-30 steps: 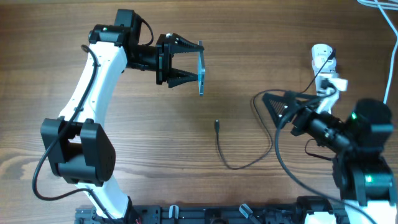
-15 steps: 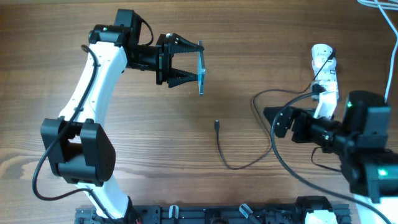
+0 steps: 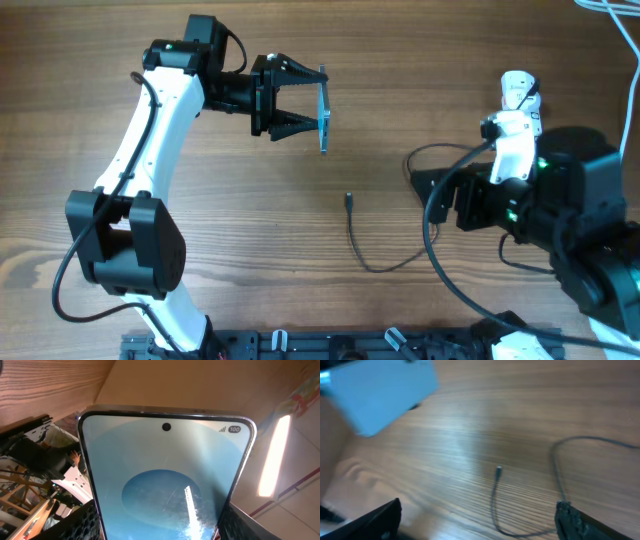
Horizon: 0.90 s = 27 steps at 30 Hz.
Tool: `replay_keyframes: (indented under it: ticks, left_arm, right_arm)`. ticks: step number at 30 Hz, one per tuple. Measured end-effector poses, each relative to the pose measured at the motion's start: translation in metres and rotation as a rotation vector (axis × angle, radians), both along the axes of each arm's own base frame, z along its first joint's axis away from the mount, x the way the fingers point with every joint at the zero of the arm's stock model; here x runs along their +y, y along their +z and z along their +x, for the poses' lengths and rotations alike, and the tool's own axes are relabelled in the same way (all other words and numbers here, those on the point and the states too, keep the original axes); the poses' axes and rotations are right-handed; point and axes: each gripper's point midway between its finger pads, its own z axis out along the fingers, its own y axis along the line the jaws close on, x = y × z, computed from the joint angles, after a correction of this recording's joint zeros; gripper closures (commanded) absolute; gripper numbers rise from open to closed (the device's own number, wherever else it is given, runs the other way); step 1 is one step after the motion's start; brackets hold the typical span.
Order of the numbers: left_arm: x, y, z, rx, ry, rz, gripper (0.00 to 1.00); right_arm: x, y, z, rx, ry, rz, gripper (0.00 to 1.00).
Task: Plug charger to phone and switch on socket
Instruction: 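Move the right gripper from rest toward the held phone, then grasp the phone's side edge with the right gripper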
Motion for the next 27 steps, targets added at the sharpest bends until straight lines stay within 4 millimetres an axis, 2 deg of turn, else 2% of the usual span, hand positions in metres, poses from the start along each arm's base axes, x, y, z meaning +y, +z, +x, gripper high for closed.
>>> replay_keyframes:
  ticks: [6, 11, 17, 23, 27]
  left_arm:
    - [0.000, 0.000, 0.000, 0.000, 0.000, 0.000, 0.32]
    - [0.000, 0.000, 0.000, 0.000, 0.000, 0.000, 0.32]
    - [0.000, 0.000, 0.000, 0.000, 0.000, 0.000, 0.32]
    - [0.000, 0.000, 0.000, 0.000, 0.000, 0.000, 0.33]
    - [0.000, 0.000, 0.000, 0.000, 0.000, 0.000, 0.33]
  right_arm:
    - [-0.026, -0.025, 0.018, 0.084, -0.193, -0.115, 0.00]
    - [-0.019, -0.028, 0.028, 0.104, -0.208, -0.081, 0.00]
    - [0.023, -0.006, 0.030, 0.053, -0.008, 0.082, 0.01]
    - [0.063, 0.032, 0.014, -0.011, 0.167, 0.158, 0.00]
    - [0.095, 0.042, 0.000, -0.027, 0.246, 0.141, 0.00]
